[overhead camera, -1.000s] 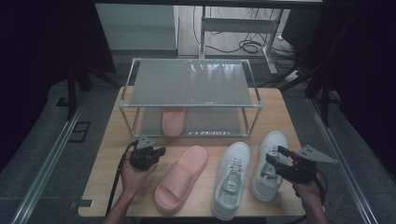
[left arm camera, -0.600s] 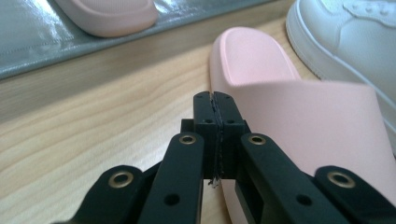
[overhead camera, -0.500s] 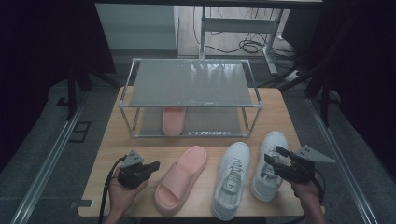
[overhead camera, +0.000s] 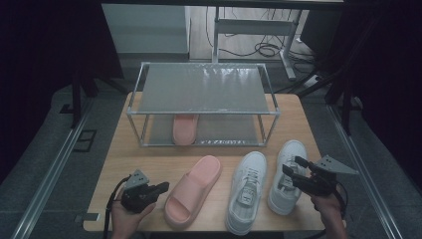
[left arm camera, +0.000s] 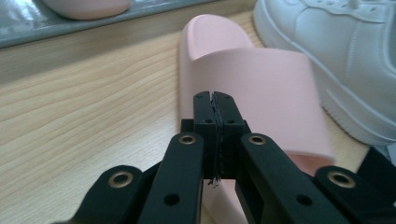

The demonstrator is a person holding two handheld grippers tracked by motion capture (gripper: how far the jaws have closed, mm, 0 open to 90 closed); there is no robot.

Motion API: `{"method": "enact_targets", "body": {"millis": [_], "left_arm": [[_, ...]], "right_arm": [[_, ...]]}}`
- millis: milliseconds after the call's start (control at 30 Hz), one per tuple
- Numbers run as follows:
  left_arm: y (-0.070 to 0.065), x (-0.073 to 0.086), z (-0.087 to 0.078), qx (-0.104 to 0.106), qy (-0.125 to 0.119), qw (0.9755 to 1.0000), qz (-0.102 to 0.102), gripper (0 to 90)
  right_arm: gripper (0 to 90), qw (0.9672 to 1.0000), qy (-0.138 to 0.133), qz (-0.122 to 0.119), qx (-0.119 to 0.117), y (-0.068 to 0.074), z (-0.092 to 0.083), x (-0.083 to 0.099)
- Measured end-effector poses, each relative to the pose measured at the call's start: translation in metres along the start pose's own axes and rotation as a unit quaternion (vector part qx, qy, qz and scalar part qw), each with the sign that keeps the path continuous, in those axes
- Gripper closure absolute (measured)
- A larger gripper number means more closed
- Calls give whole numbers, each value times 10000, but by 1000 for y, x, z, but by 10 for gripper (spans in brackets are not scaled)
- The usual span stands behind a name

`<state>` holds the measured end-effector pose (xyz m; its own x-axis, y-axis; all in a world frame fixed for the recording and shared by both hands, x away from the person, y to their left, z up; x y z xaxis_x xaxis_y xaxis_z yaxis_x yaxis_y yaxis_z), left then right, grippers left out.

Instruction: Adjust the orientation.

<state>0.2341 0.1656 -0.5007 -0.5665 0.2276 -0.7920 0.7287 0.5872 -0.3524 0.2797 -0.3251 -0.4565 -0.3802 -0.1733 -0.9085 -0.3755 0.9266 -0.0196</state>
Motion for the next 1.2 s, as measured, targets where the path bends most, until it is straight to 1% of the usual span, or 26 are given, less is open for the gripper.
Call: {"method": "enact_targets", "body": {"millis": [133, 267, 500, 700, 800, 967, 1067, 1200], "left_arm": [[-9, -3, 5, 147, 66, 9998, 109, 895], [-14, -3, 9, 237, 126, 9995, 163, 896], [-20, -1, 15, 340, 201, 9991, 181, 897], [-37, -7, 22, 489, 242, 9979, 338, 897], [-46, -9, 34, 610, 357, 9967, 409, 898], [-61, -11, 57, 792, 602, 9934, 576, 899], [-66, -12, 68, 879, 708, 9915, 643, 899], [-66, -10, 73, 851, 755, 9914, 639, 899]], "right_arm": [[378, 10000, 1, -7, 27, 0, 1, 1], [378, 10000, -32, -28, 22, 2, 0, 0], [377, 10000, 4, -15, 9, 1, 0, 1], [376, 10000, 36, -35, -14, 4, 2, 1], [376, 10000, 35, -45, -25, 4, 2, 1], [376, 10000, 27, -45, -18, 3, 2, 1], [376, 10000, 25, -31, -12, 3, 2, 1], [376, 10000, 26, -24, -12, 3, 1, 1]]}}
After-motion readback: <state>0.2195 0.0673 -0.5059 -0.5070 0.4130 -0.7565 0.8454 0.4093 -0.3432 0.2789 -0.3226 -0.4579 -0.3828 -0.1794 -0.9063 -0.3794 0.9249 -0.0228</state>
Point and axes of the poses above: each handheld gripper's, and its own axes: z roughly forward along the jaws, x roughly out of its underside, y roughly to its left, the point moved 2 cm from there along z, roughly forward along the jaws, and after that the axes turned 12 degrees about x, right-handed, at the moved point
